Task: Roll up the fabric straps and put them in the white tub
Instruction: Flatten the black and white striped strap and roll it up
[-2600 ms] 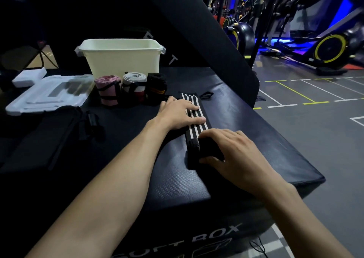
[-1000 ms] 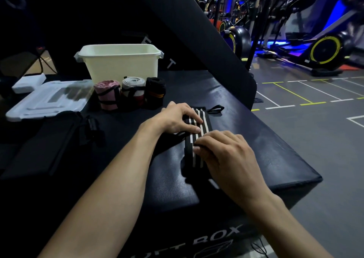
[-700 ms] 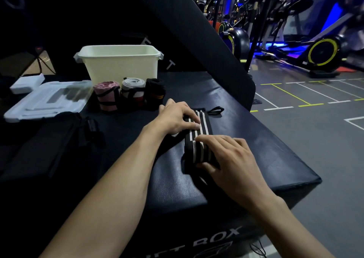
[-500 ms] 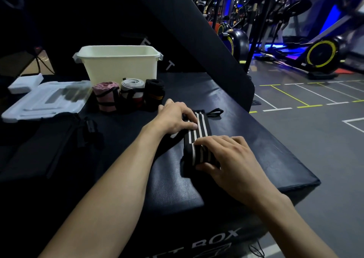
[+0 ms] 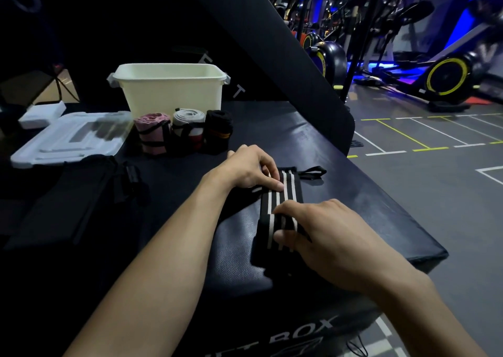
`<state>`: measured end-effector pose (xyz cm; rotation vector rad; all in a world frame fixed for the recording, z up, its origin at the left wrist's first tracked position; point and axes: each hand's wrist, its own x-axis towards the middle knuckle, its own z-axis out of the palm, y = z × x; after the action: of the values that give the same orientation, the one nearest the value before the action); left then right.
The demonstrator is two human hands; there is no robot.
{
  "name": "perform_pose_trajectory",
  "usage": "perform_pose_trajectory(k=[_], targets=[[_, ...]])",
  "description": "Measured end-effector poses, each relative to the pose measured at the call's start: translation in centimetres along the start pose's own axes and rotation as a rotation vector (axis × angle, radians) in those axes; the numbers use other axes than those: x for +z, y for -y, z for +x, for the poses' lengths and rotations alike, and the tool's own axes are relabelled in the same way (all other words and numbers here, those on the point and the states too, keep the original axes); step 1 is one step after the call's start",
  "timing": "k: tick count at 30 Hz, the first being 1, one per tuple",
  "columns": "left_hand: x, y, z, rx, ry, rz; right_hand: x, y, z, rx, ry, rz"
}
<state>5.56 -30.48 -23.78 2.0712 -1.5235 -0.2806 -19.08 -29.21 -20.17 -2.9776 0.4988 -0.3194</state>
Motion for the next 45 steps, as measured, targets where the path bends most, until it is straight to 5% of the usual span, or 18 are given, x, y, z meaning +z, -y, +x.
perform_pose_trajectory(k=[7, 17, 20, 27, 38, 45], targets=[[0.0, 0.1, -0.3, -0.013, -0.009, -0.041, 1.7, -1.5, 2.3, 0.053, 0.036, 0.004], [-0.1, 0.1, -0.4, -0.018, 0.014, -0.072, 2.5, -1.4, 3.5, 0.155, -0.129, 0.053], [-0.2, -0.2, -0.5, -0.013, 0.018, -0.076, 3.0, -1.3, 3.6, 0.171, -0.243, 0.157], [-0.5, 0.5, -0.5, 0.015, 0.052, -0.126, 4.3, -0.8, 3.1, 0.086, -0.554, -0.036], [-0.3, 1.0, -0.1, 0.035, 0.034, -0.147, 4.3, -2.2, 2.2, 0.059, -0.256, -0.085], [-0.6, 0.5, -0.1, 0.043, 0.231, -0.125, 2.2, 0.3, 0.6, -0.035, -0.228, -0.231]])
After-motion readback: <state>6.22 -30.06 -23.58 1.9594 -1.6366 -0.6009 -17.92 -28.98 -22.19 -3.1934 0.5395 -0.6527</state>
